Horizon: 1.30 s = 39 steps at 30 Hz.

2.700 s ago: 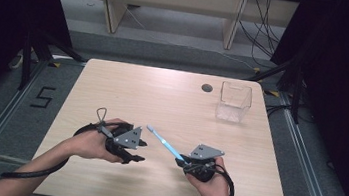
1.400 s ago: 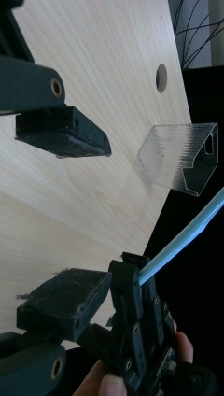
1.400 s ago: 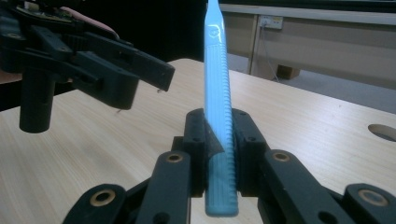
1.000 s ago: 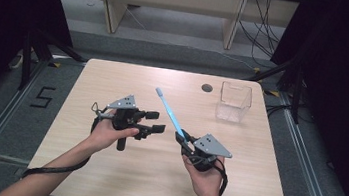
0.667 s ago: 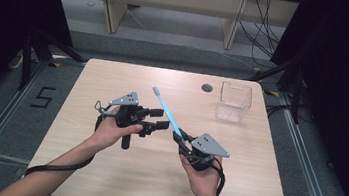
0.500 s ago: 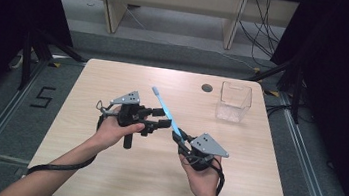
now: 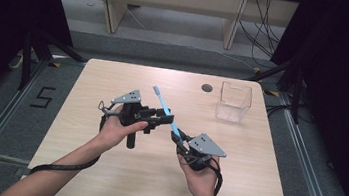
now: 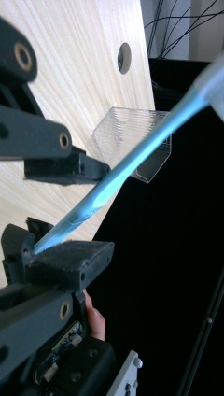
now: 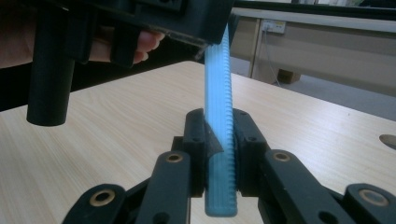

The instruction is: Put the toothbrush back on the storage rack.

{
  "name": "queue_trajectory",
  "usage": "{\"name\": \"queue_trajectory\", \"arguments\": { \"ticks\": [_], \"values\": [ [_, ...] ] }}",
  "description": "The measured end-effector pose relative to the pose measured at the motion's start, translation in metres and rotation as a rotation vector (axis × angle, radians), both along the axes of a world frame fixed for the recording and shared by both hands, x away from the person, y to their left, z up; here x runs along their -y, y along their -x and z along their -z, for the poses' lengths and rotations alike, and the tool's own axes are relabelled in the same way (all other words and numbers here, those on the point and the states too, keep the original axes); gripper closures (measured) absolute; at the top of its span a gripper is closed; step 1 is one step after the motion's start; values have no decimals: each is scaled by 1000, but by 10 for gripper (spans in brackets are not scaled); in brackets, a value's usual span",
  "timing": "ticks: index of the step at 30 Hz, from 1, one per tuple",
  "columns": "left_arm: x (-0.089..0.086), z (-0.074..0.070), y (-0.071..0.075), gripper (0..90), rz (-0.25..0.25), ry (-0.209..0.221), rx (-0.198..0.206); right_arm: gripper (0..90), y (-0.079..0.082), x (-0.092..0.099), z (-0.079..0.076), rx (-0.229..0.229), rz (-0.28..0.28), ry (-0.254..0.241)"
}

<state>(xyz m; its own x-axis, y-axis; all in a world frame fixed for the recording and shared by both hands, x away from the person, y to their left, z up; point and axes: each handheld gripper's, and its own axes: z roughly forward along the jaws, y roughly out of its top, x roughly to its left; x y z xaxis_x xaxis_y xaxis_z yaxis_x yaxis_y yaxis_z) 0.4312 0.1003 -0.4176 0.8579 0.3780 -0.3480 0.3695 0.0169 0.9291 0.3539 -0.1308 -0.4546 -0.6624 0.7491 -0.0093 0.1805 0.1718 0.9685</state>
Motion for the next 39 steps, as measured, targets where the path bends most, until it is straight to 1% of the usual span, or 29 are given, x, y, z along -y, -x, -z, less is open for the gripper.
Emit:
{"name": "queue_trajectory", "arguments": {
  "ticks": [1,3,5,6,7,10,11,12,13,15,16,17,18,19,22,23,24,25,26,27,28,30,33,34,35,36,37,38,39],
  "values": [
    [0,0,0,632,1,1,3,784,0,0,0,0,0,0],
    [1,-1,0,673,7,7,7,784,-1,-2,1,4,-11,-10],
    [2,-2,1,693,12,11,8,783,-1,-3,2,-7,-3,-5],
    [3,-3,2,702,15,14,8,783,0,-4,1,-22,1,10],
    [3,-3,2,702,18,15,9,783,0,-4,1,-22,1,10],
    [4,-4,4,756,25,26,23,783,0,-8,2,-17,-3,5],
    [4,-4,4,764,25,26,23,783,-1,-8,3,-11,-14,4],
    [5,-6,5,771,35,29,26,783,0,-8,2,-16,1,12],
    [5,-6,5,779,35,29,26,783,-1,-7,2,7,1,24],
    [7,-7,7,795,47,29,31,782,-1,-8,2,0,1,20],
    [8,-9,9,806,59,28,36,780,-1,-9,3,-24,-7,14],
    [8,-9,9,816,59,28,36,780,-1,-9,3,-24,-7,14],
    [9,-10,10,822,68,11,54,772,-1,-10,3,-24,-3,17],
    [10,-11,11,824,69,0,65,758,-2,-9,3,-5,-3,25],
    [10,-12,12,827,70,-4,72,731,-1,-10,3,-14,-2,18],
    [10,-12,12,828,70,-7,76,716,-1,-11,3,-28,-7,1],
    [10,-13,12,829,63,-21,85,676,-1,-10,3,-34,-7,1],
    [10,-13,12,829,63,-21,85,676,-1,-10,3,-34,-7,1],
    [10,-13,12,829,52,-38,93,628,-2,-7,3,-7,1,16],
    [10,-13,12,829,52,-38,93,628,-2,-7,3,-7,1,16],
    [9,-13,11,829,46,-45,100,616,1,-7,2,-45,2,-6],
    [6,-13,10,829,24,-65,121,596,4,-1,0,-25,13,-25],
    [4,-14,9,829,12,-70,130,592,7,4,-2,-26,24,-22],
    [3,-14,9,829,5,-67,135,592,10,6,-4,-36,36,-32],
    [2,-14,9,830,-10,-74,146,594,11,11,-8,-13,38,-35],
    [2,-14,8,830,-15,-77,150,598,12,12,-10,-12,33,-58],
    [2,-14,8,830,-15,-77,150,602,13,13,-13,2,43,-52],
    [2,-13,8,830,-20,-90,158,606,14,14,-17,3,42,-59],
    [2,-13,8,830,-20,-90,158,606,14,14,-17,3,42,-59]
  ]
}}
